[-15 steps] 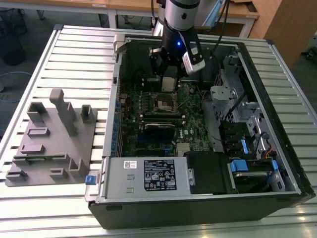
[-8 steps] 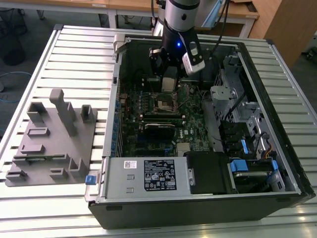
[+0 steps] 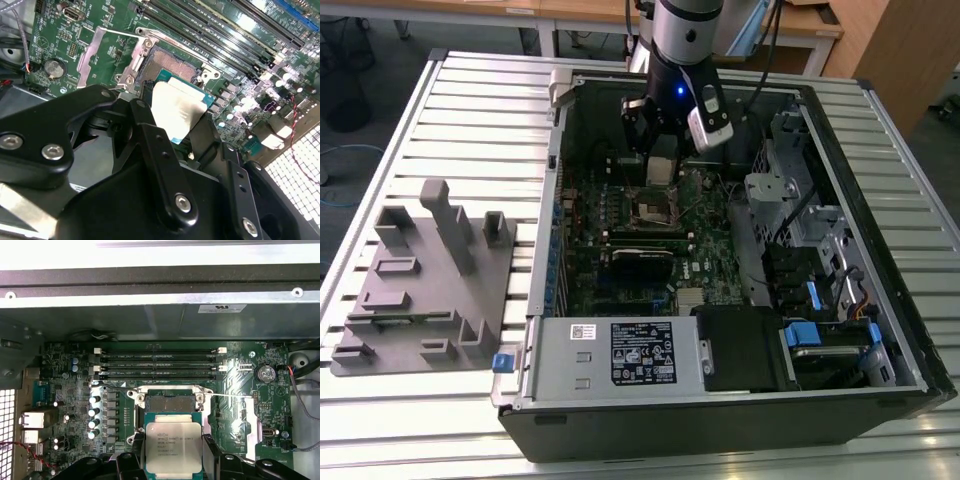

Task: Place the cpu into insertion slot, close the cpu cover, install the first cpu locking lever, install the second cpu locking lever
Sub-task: 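Place the cpu into insertion slot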

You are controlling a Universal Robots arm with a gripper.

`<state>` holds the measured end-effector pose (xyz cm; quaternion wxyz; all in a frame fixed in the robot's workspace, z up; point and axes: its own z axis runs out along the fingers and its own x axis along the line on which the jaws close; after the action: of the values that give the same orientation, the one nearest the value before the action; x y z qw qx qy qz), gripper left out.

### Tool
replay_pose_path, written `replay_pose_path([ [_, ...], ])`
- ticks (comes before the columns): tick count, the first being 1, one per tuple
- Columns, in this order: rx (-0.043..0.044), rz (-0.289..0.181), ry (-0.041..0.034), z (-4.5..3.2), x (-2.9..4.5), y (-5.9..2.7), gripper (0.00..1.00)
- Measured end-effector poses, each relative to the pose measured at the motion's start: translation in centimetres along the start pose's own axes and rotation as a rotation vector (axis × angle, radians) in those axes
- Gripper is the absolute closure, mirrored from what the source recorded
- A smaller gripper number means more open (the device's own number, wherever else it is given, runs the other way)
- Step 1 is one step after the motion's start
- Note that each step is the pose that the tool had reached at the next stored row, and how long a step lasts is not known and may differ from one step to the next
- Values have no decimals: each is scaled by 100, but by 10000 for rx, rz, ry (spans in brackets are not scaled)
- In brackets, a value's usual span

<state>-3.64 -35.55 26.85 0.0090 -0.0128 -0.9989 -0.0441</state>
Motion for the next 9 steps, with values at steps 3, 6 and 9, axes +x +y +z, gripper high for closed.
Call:
replay_pose_path([
  [3,0,0,0,1,0,1,46],
  [6,2,2,0,1,0,2,46],
  [9,-2,271,-23,3,0,1,46],
])
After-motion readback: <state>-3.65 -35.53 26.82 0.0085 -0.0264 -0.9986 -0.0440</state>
